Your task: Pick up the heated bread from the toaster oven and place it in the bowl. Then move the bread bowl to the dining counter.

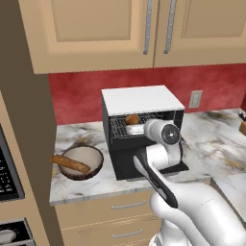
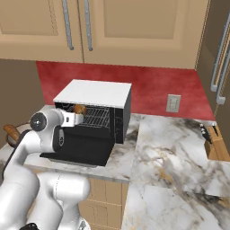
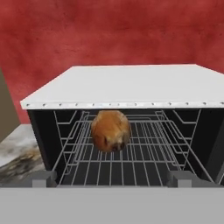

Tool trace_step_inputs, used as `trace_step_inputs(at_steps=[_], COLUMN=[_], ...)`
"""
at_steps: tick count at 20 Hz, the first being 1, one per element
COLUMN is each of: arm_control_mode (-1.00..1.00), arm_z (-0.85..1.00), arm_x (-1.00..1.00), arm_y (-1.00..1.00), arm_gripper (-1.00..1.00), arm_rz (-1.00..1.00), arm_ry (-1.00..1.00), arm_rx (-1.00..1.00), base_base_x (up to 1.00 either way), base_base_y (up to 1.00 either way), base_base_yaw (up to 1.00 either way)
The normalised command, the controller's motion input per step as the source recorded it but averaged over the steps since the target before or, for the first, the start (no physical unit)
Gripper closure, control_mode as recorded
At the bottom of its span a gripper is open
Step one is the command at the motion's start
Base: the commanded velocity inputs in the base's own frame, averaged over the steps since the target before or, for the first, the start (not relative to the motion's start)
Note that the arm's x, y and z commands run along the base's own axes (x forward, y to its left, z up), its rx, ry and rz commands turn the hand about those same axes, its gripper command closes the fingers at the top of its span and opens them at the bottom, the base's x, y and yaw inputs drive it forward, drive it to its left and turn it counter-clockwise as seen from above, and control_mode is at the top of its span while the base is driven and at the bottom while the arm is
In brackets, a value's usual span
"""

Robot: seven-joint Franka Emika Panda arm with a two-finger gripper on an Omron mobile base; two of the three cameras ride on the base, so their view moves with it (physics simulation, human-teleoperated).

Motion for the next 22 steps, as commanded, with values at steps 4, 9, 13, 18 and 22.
trace_step_inputs(at_steps=[4, 9, 13, 18, 22], arm_control_mode=[-1.00, -1.00, -1.00, -1.00, -1.00], arm_z=[0.00, -0.02, -0.13, -0.26, -0.20], arm_x=[0.19, 0.30, 0.26, 0.23, 0.20], arm_y=[0.00, 0.01, 0.00, 0.04, 0.02], arm_gripper=[-1.00, -1.00, -1.00, -1.00, -1.00], arm_rz=[0.00, 0.00, 0.00, 0.00, 0.00], arm_ry=[0.00, 0.00, 0.00, 0.00, 0.00], arm_rx=[0.00, 0.00, 0.00, 0.00, 0.00], base_base_x=[0.00, 0.00, 0.00, 0.00, 0.00], base_base_y=[0.00, 0.00, 0.00, 0.00, 0.00], base_base_yaw=[0.00, 0.00, 0.00, 0.00, 0.00])
